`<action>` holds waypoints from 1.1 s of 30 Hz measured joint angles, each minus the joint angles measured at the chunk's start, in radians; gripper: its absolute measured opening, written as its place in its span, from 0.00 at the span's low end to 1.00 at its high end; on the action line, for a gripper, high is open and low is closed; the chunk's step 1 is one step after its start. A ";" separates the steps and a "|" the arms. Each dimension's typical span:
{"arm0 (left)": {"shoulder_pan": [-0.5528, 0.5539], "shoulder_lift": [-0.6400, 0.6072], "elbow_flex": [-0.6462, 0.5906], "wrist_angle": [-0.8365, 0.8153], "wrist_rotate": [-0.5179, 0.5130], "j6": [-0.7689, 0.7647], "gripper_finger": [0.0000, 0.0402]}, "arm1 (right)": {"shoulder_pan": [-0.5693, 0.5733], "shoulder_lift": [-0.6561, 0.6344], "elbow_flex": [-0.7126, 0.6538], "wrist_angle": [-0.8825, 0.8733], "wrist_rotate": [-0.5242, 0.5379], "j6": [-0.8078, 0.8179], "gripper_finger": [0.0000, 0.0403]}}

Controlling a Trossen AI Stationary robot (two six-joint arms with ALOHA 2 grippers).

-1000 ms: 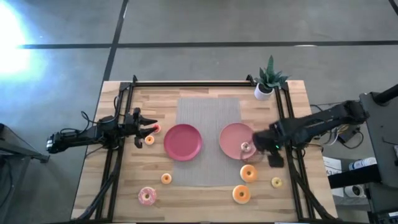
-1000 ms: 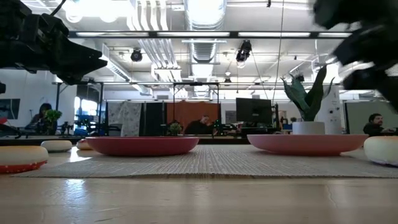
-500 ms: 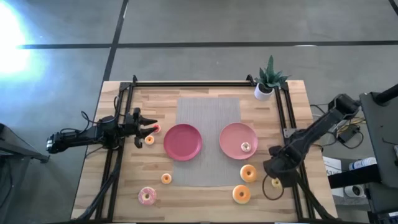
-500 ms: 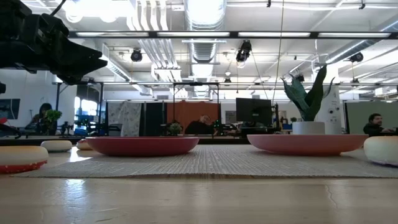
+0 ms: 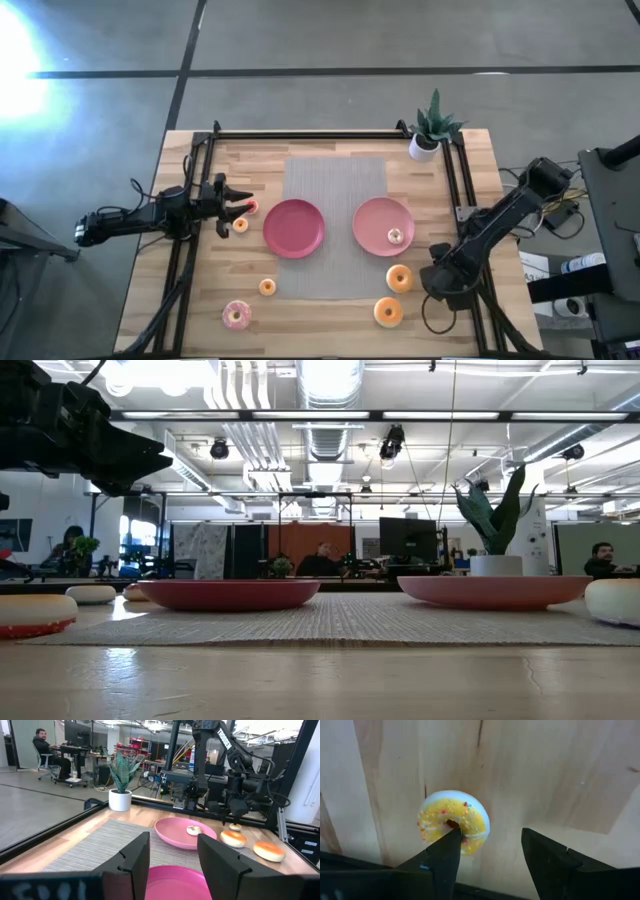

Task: Pick & Place donuts
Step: Put the small yellow donut on the light pink plate

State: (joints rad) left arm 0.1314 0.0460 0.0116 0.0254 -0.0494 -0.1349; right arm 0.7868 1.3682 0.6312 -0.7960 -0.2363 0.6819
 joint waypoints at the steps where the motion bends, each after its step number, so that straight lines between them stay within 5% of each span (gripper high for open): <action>1: 0.000 0.000 0.000 0.000 0.000 0.000 0.35 | 0.002 0.009 0.000 0.001 0.000 0.000 0.50; 7: 0.000 0.000 0.000 0.000 0.000 0.000 0.35 | 0.003 0.045 0.000 0.047 -0.005 0.022 0.42; 17: 0.000 0.000 0.000 0.000 0.000 0.000 0.35 | 0.000 -0.010 0.001 0.077 -0.019 0.053 0.04; 22: 0.000 0.000 0.000 0.000 0.000 0.000 0.35 | -0.045 -0.151 0.040 -0.027 0.129 0.151 0.03; 29: 0.000 0.000 0.000 0.000 0.000 0.000 0.35 | -0.381 -0.334 0.072 -0.151 0.400 0.199 0.03; 33: 0.000 0.000 0.000 0.000 0.000 0.000 0.35 | -0.676 -0.337 0.062 -0.143 0.325 0.087 0.03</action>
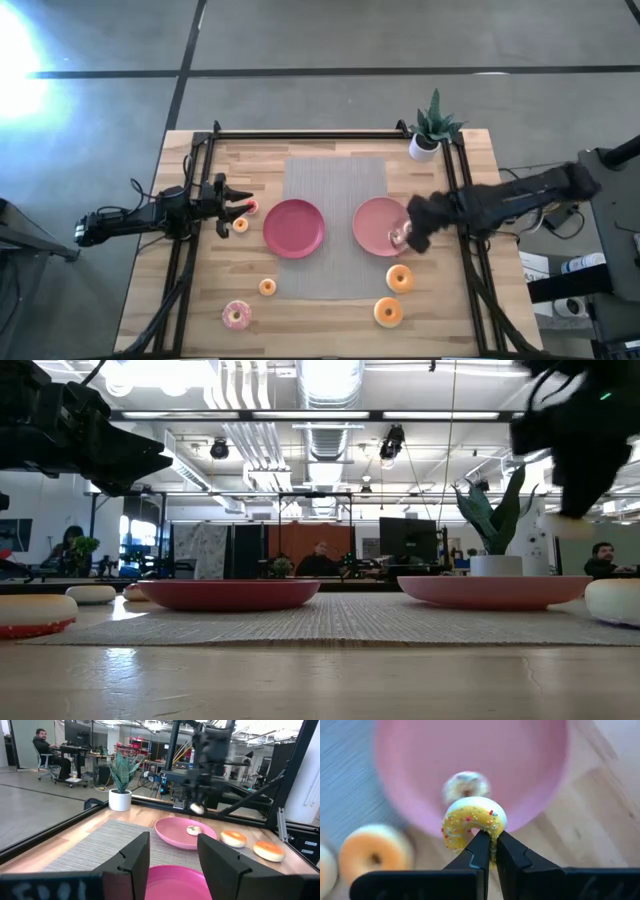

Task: Pick & Place donuts
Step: Put the small yellow donut on the light pink plate, then put the small red donut on the light pink plate

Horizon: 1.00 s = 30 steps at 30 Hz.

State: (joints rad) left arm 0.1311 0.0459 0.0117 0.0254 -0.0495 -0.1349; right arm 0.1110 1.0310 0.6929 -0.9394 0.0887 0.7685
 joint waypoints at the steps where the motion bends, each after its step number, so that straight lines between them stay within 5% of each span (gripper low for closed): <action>1: 0.000 0.000 0.000 0.000 0.000 0.000 0.35 | -0.067 0.009 -0.006 0.001 -0.036 -0.042 0.03; 9: 0.000 0.000 0.000 0.000 0.000 0.000 0.35 | -0.346 0.123 -0.034 0.168 -0.138 -0.255 0.13; 19: 0.000 0.000 0.000 0.000 0.000 0.000 0.35 | -0.356 0.278 -0.014 0.186 -0.188 -0.399 0.31; 26: 0.000 0.000 0.000 0.000 0.000 0.000 0.35 | -0.337 0.162 0.048 0.156 -0.063 -0.488 0.39; 30: 0.000 0.000 0.000 0.000 0.000 0.000 0.35 | -0.280 0.061 0.069 0.163 -0.224 -0.626 0.41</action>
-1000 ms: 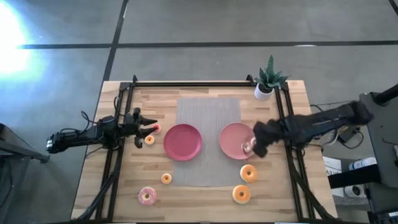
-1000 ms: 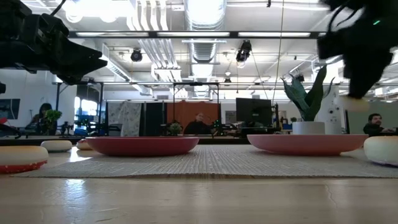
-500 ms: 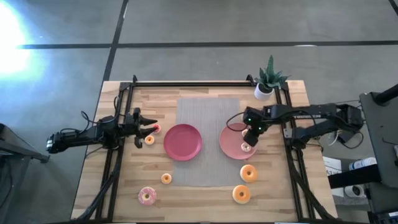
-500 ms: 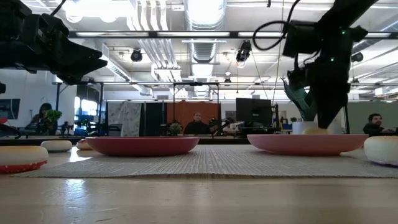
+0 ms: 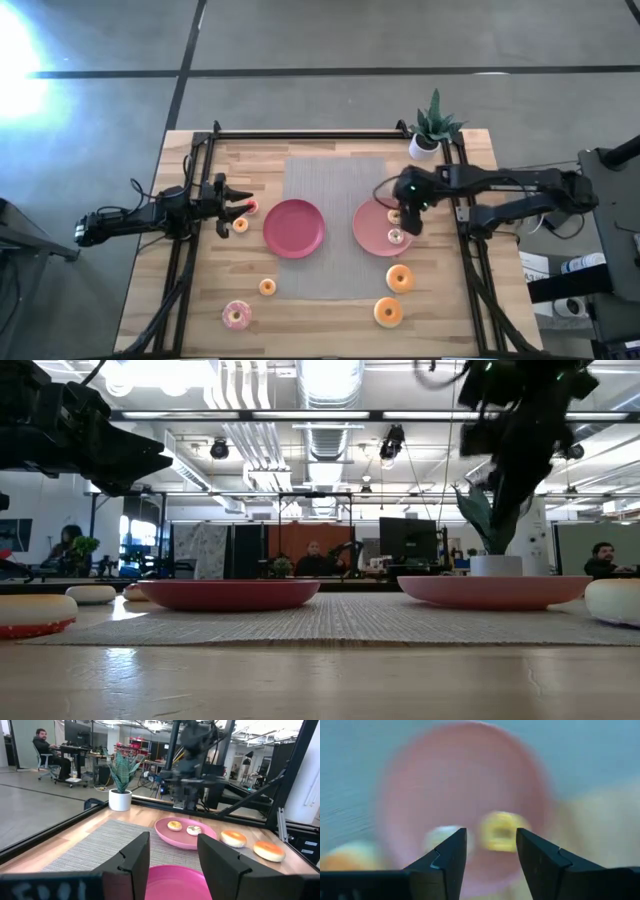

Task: Pick & Place donuts
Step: Put the small red donut on the light pink plate

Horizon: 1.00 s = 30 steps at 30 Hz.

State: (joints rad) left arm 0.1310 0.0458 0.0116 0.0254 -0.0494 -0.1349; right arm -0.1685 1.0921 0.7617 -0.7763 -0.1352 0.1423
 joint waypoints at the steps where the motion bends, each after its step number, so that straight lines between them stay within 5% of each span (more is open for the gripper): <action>1: 0.000 0.000 0.000 0.000 0.000 0.000 0.35 | 0.021 -0.021 0.000 0.010 -0.071 -0.025 0.41; 3: 0.000 0.000 0.000 0.000 0.000 0.000 0.35 | 0.068 -0.043 -0.003 0.025 -0.155 -0.044 0.41; 7: 0.000 0.000 0.000 0.000 0.000 0.000 0.35 | 0.167 -0.017 0.002 0.096 -0.153 -0.041 0.41; 13: 0.000 0.000 0.000 0.000 0.000 0.000 0.35 | 0.227 0.116 0.059 0.410 -0.163 0.228 0.41; 18: 0.000 0.000 0.000 0.000 0.000 0.000 0.35 | 0.230 0.274 0.166 0.608 -0.161 0.263 0.41; 25: 0.000 0.000 0.000 0.000 0.000 0.000 0.35 | 0.228 0.460 0.436 0.434 -0.018 0.225 0.39; 30: 0.000 0.000 0.000 0.000 0.000 0.000 0.35 | 0.230 0.590 0.597 0.240 -0.018 0.304 0.36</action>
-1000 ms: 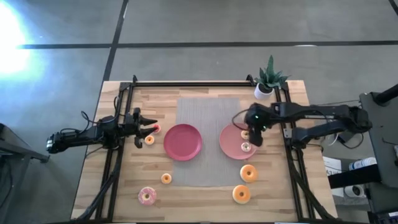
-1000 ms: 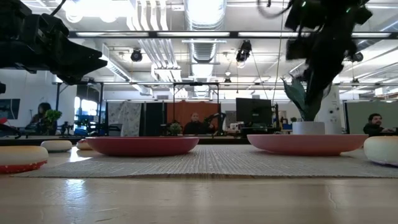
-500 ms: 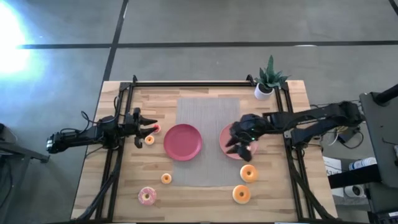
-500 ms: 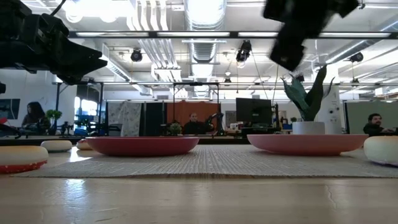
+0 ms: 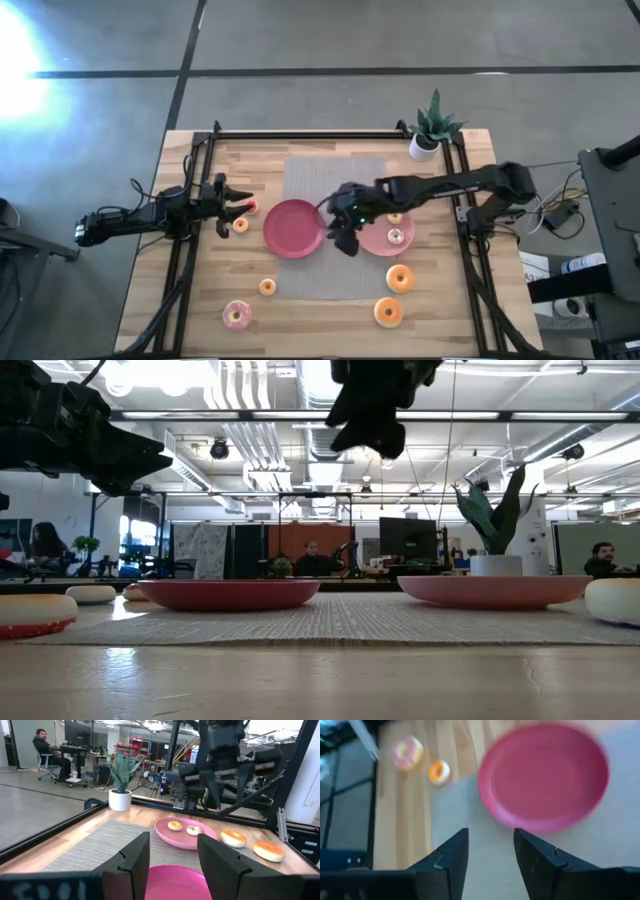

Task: Pick & Place donuts
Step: Put the small red donut on the light pink plate

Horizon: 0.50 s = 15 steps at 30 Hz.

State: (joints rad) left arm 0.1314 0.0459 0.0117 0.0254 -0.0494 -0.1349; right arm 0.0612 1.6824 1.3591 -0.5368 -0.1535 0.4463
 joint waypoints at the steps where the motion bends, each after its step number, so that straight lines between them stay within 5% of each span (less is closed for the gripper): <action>1: 0.000 0.000 0.000 0.000 0.000 0.000 0.35 | 0.005 0.024 0.026 -0.038 0.000 0.026 0.36; 6: 0.000 0.000 0.000 0.019 0.000 -0.079 0.35 | 0.036 0.061 0.081 -0.094 0.054 0.173 0.34; 12: 0.000 -0.004 0.000 0.129 0.028 -1.064 0.35 | 0.041 0.036 0.087 -0.096 0.090 0.272 0.34; 15: 0.000 -0.003 0.000 0.126 0.005 -1.326 0.35 | 0.041 0.029 0.088 -0.100 0.138 0.311 0.33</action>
State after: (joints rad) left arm 0.1314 0.0432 0.0116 0.1517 -0.0441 -1.4608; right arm 0.1024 1.7115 1.4467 -0.6370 -0.0159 0.7572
